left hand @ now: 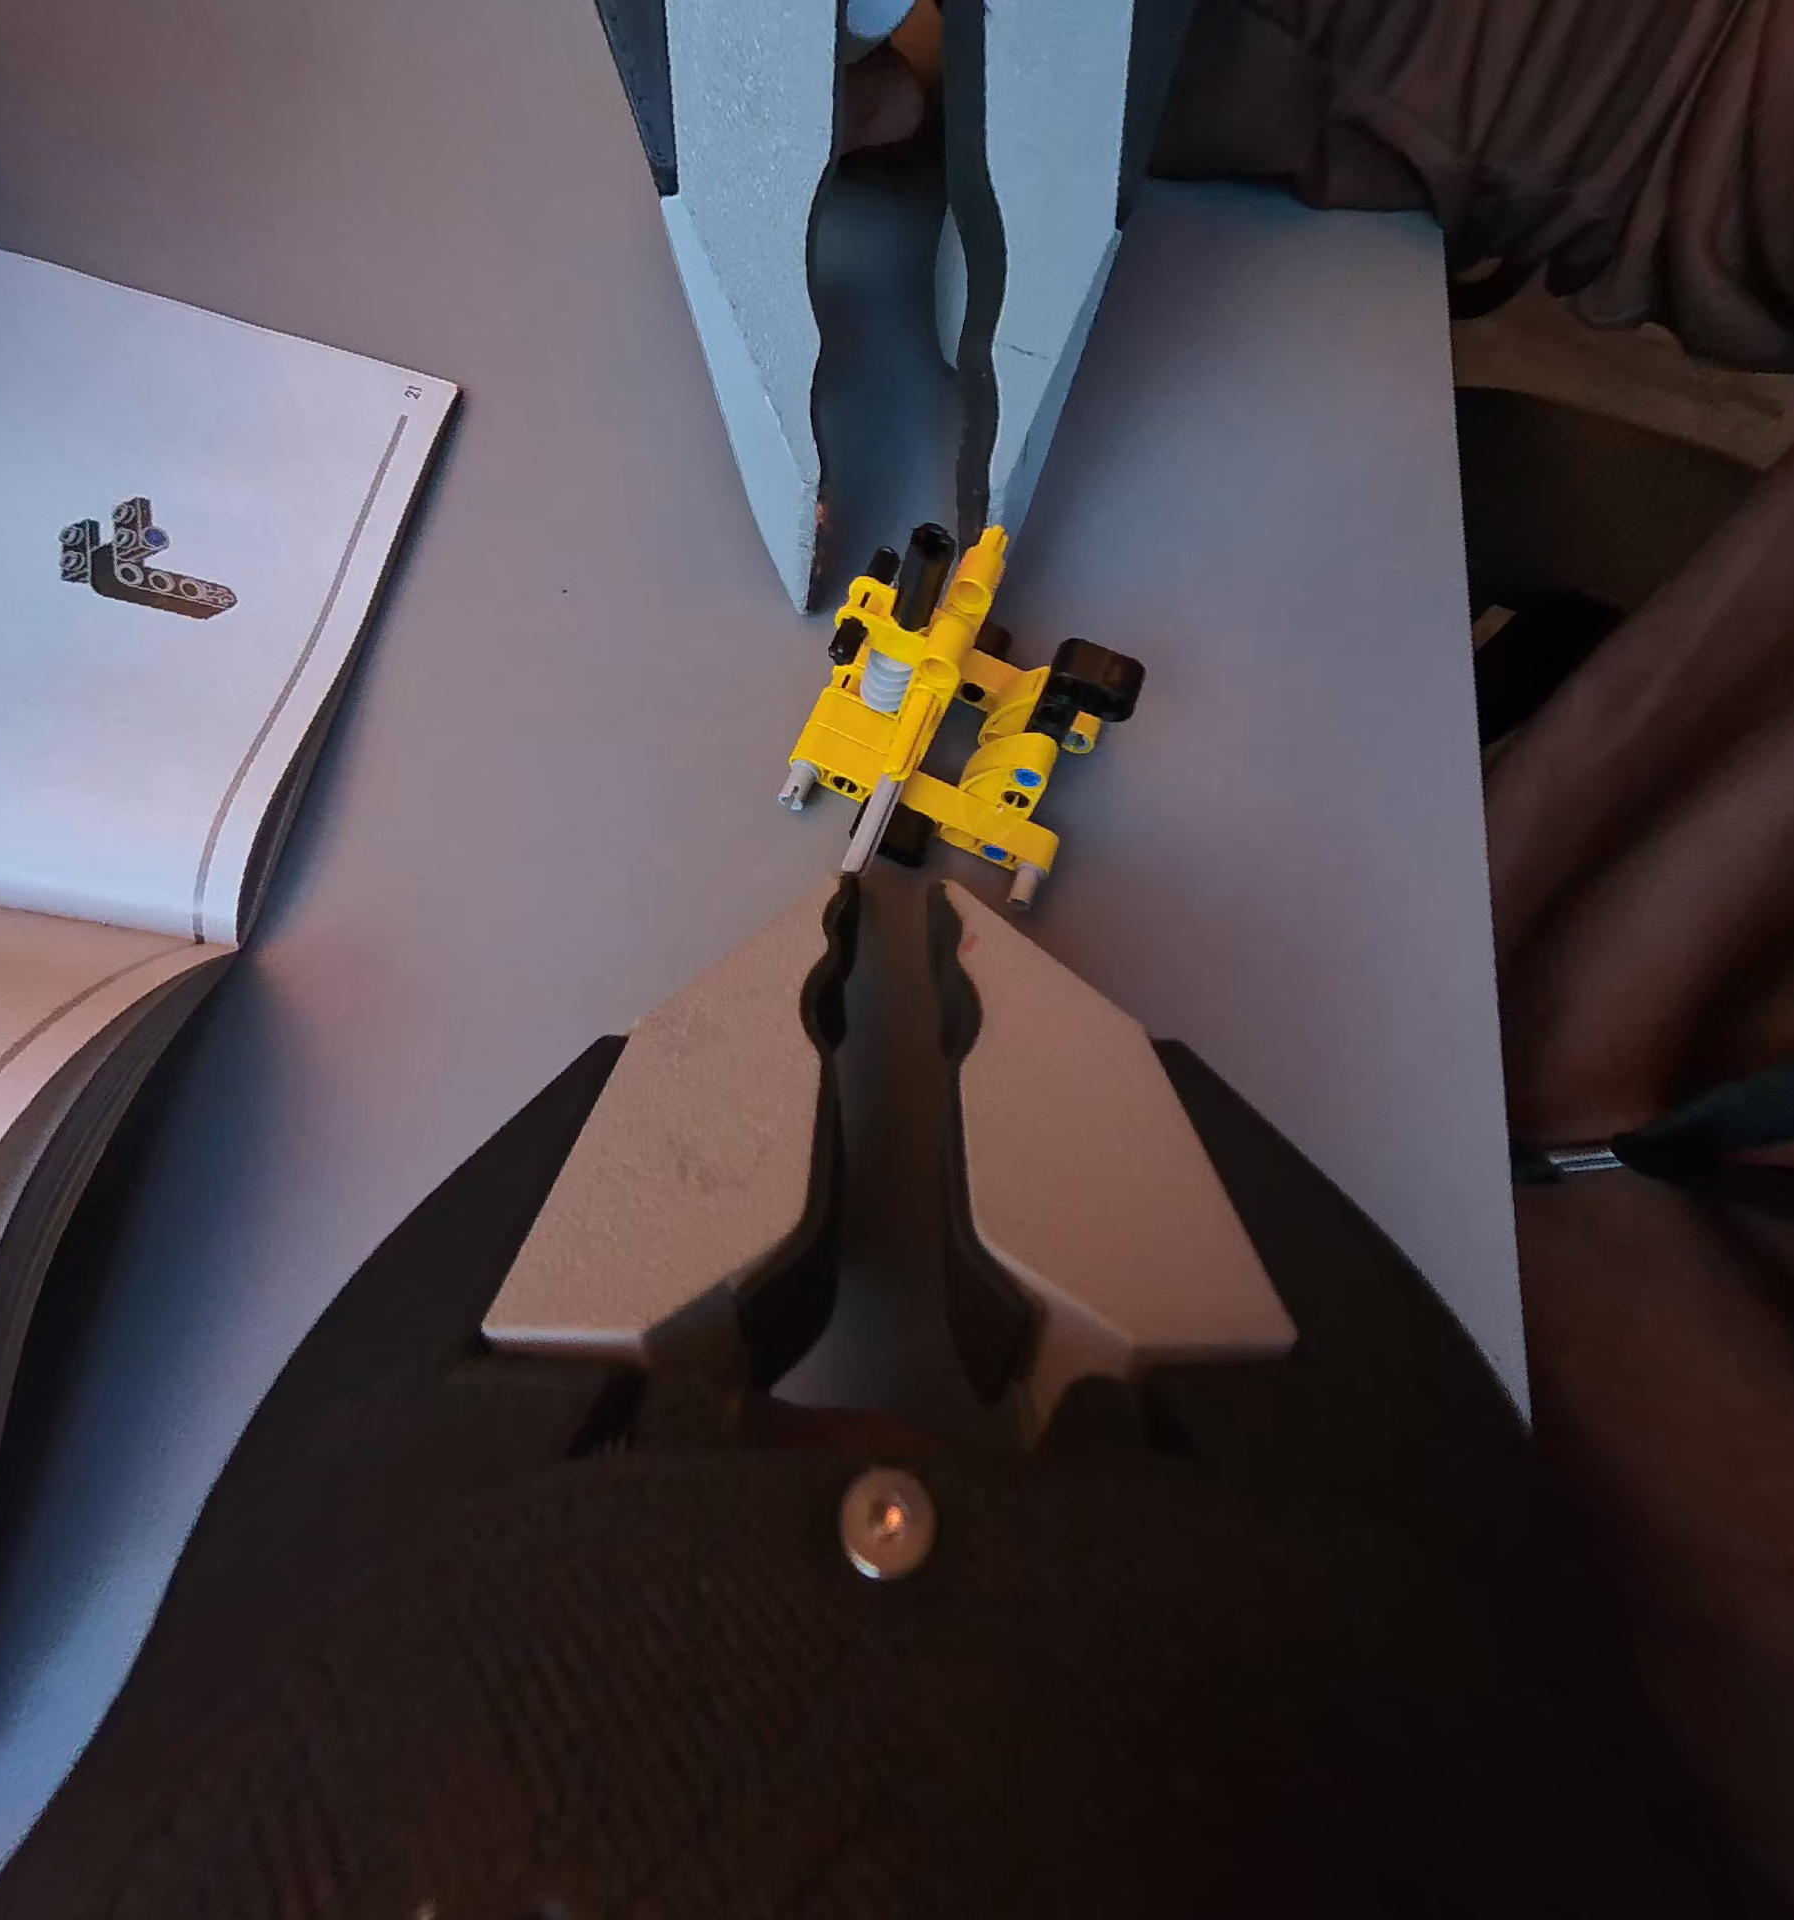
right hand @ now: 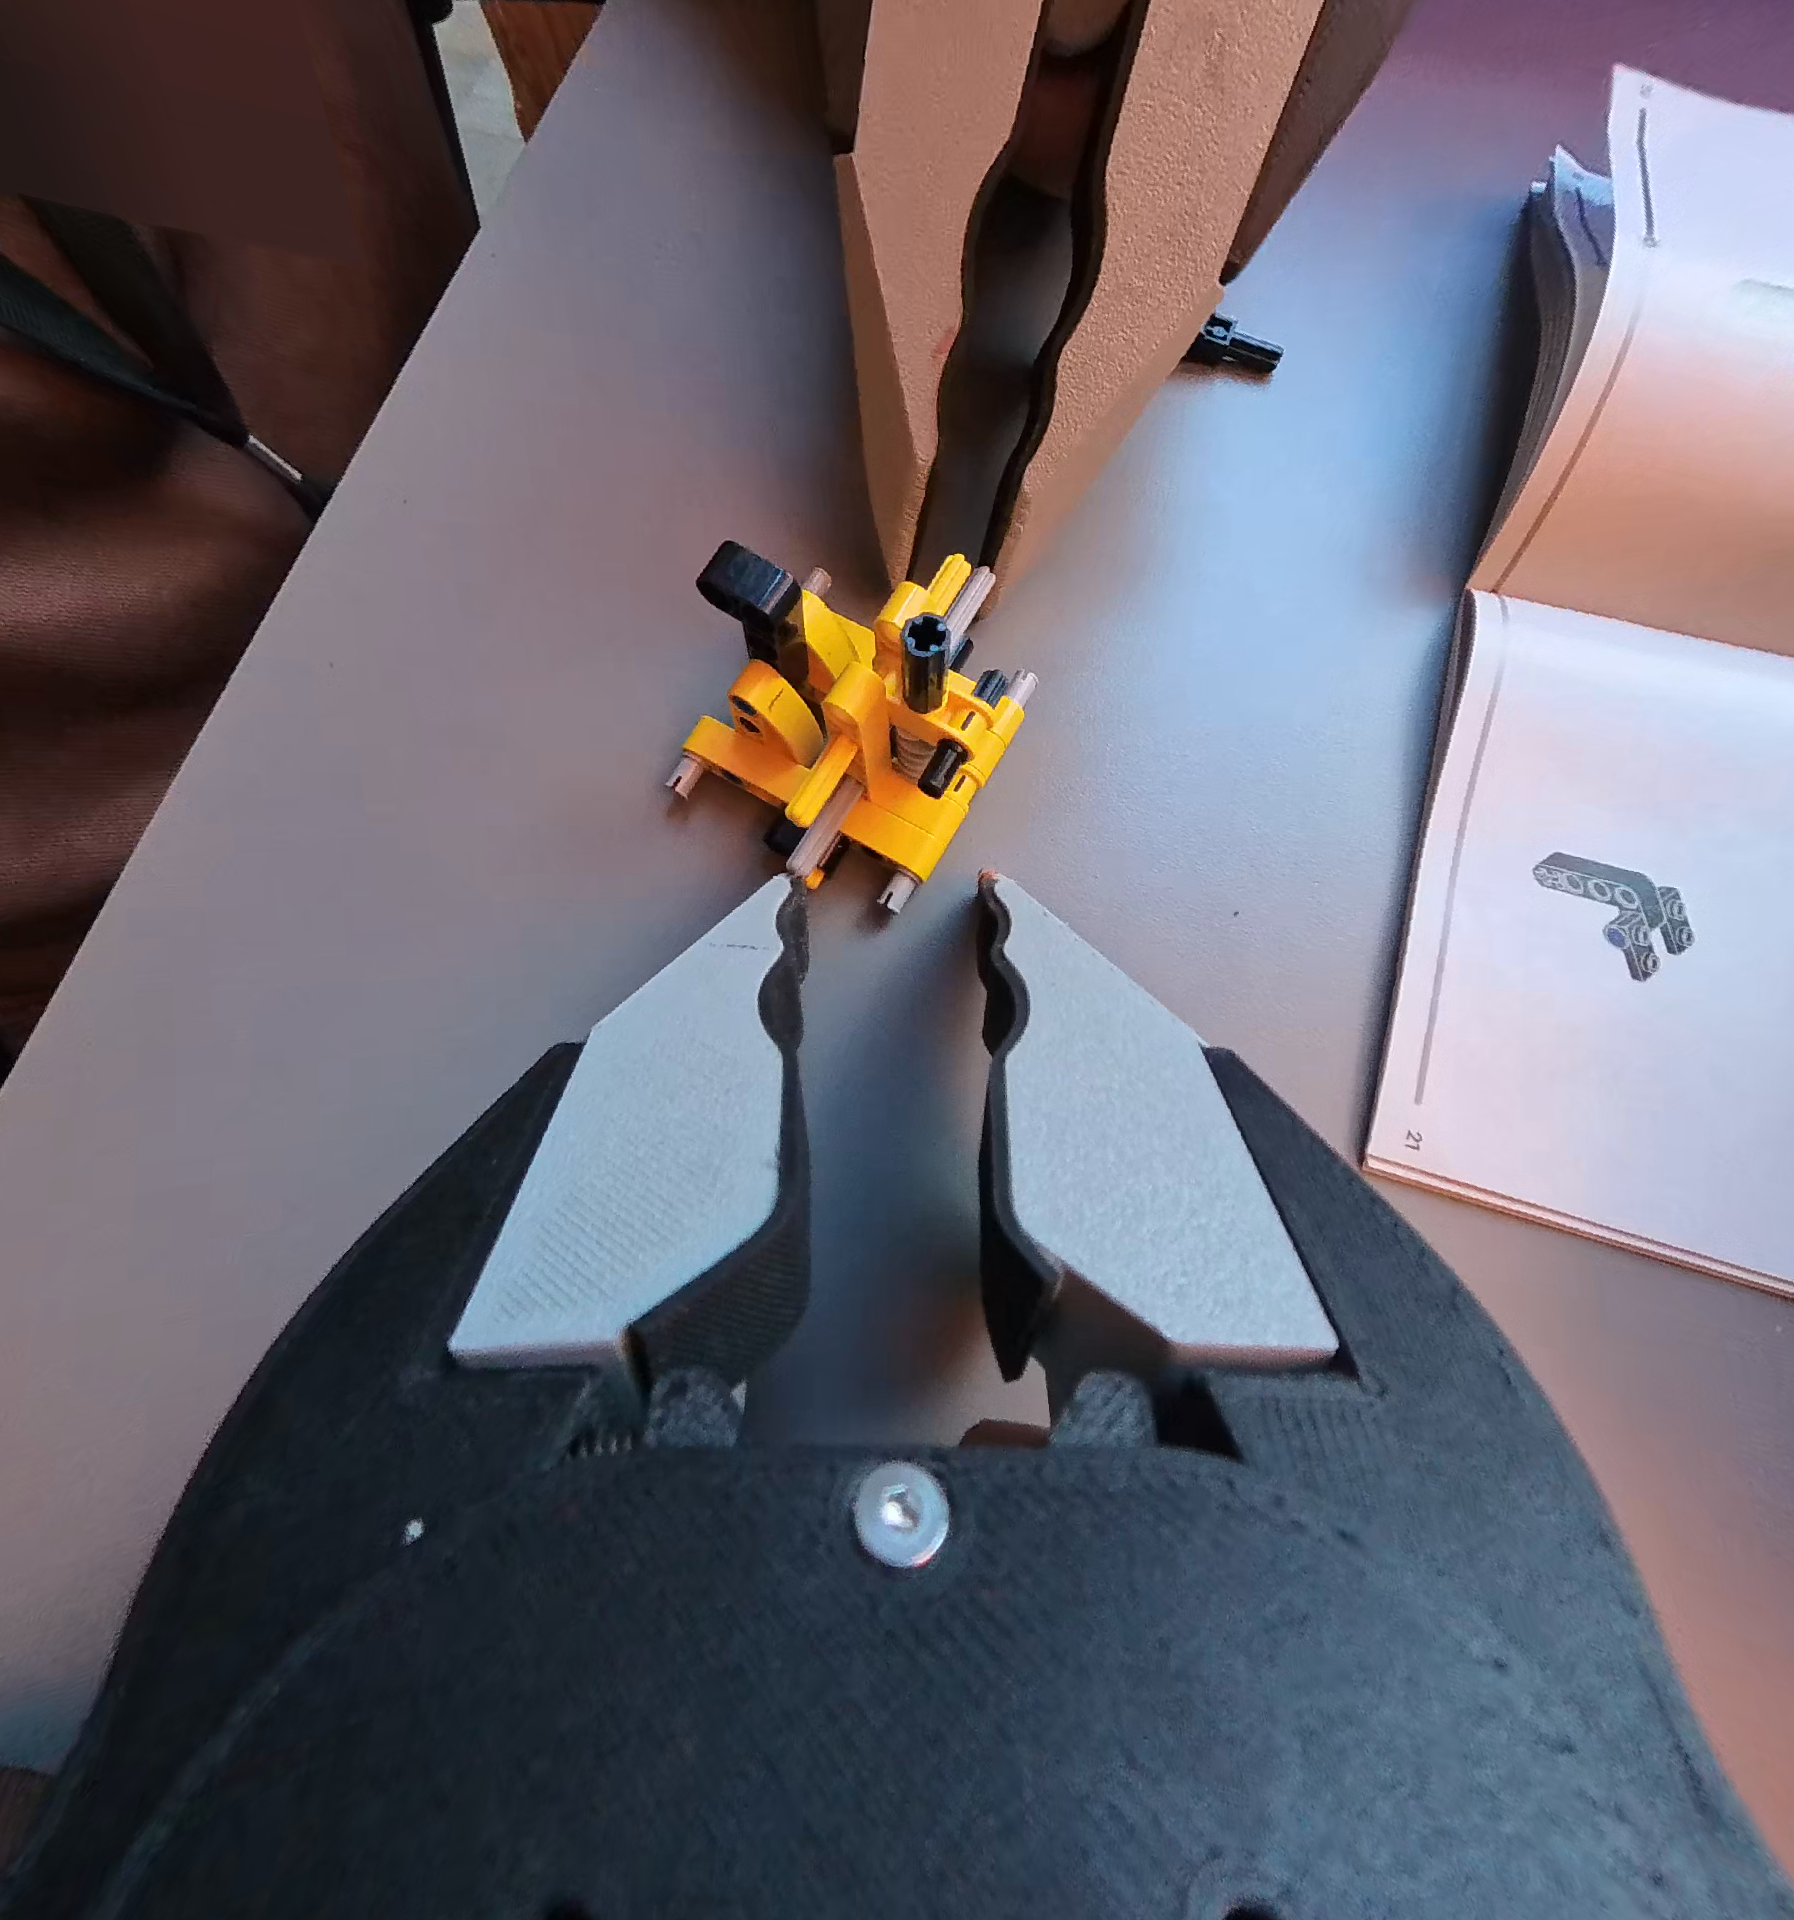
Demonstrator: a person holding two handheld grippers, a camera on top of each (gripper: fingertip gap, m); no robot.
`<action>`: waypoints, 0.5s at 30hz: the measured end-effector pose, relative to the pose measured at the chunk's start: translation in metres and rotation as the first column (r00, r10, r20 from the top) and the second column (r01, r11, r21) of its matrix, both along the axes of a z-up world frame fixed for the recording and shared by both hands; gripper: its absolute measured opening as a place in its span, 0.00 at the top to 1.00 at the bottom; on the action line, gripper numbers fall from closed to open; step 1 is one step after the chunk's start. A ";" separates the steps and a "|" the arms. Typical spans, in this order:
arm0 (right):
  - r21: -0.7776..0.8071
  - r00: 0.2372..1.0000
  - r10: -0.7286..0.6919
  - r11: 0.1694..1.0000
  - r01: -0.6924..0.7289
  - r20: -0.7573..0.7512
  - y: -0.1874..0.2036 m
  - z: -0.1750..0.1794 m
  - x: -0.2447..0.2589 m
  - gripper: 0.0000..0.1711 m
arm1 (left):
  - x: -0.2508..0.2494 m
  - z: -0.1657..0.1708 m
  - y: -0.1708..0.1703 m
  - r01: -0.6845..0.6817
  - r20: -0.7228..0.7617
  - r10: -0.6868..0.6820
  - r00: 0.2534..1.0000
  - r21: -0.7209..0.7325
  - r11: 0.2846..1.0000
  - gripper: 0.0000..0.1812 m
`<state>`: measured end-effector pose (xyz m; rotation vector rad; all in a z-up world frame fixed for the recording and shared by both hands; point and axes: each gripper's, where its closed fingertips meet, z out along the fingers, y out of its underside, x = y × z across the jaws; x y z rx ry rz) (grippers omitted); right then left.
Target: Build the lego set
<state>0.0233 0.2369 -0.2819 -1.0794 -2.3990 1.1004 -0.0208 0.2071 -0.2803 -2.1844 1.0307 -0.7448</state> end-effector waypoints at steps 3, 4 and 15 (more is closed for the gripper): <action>0.000 1.000 0.004 1.000 -0.004 0.000 -0.001 0.000 0.000 0.83 | 0.000 0.000 0.001 -0.005 0.010 0.005 1.000 -0.015 1.000 0.95; 0.000 1.000 0.006 1.000 -0.006 0.000 -0.001 0.000 0.000 0.83 | 0.000 0.000 0.001 -0.007 0.010 0.007 1.000 -0.015 1.000 0.96; 0.004 1.000 -0.003 1.000 0.003 -0.006 0.000 0.000 -0.001 0.85 | -0.006 0.000 -0.009 -0.013 0.037 0.015 0.999 -0.060 0.998 0.96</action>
